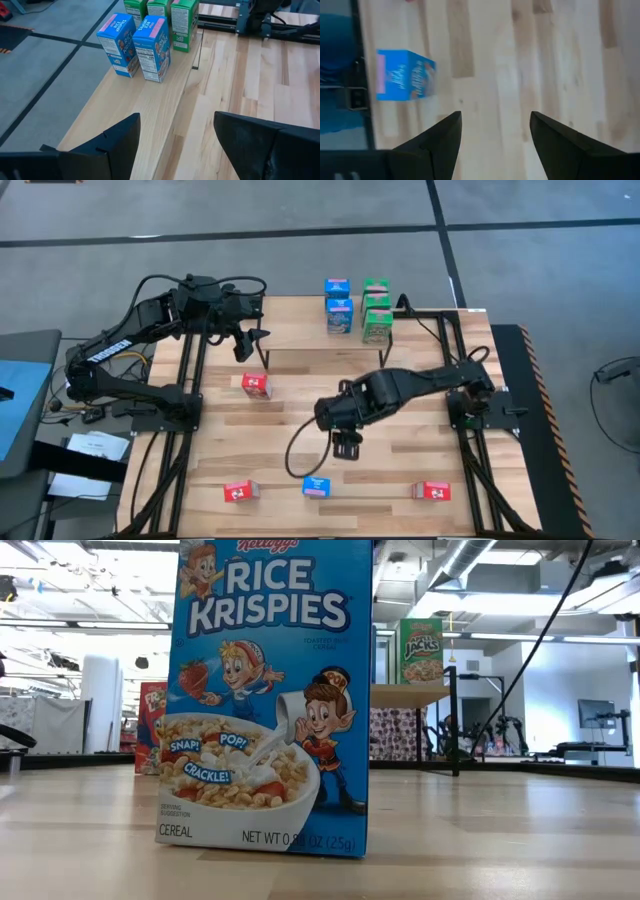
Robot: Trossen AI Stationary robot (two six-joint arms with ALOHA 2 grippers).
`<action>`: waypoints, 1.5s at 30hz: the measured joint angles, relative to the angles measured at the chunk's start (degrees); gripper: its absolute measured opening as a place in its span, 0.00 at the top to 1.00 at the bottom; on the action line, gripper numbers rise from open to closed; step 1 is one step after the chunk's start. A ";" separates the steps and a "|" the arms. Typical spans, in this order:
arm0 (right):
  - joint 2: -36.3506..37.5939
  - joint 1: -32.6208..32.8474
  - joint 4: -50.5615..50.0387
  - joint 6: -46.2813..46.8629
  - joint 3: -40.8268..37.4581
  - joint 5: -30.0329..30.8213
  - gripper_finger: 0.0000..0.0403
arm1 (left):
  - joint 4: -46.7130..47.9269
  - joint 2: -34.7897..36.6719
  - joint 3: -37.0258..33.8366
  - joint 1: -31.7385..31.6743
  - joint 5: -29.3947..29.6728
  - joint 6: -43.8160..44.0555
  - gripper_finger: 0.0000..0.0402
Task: Stack cereal on shelf
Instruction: Put the blue cereal box on the shelf aligned with the other blue cereal box
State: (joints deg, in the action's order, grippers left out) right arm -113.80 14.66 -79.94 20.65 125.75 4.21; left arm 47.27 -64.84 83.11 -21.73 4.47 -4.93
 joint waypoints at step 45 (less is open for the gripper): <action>0.00 6.25 0.25 2.18 0.02 0.39 0.35 | 2.56 -8.95 0.02 0.05 -8.37 2.84 0.40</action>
State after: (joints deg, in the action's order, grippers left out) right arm -113.80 20.91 -79.69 22.83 125.78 4.60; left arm 49.82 -73.79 83.13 -21.68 -3.90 -2.09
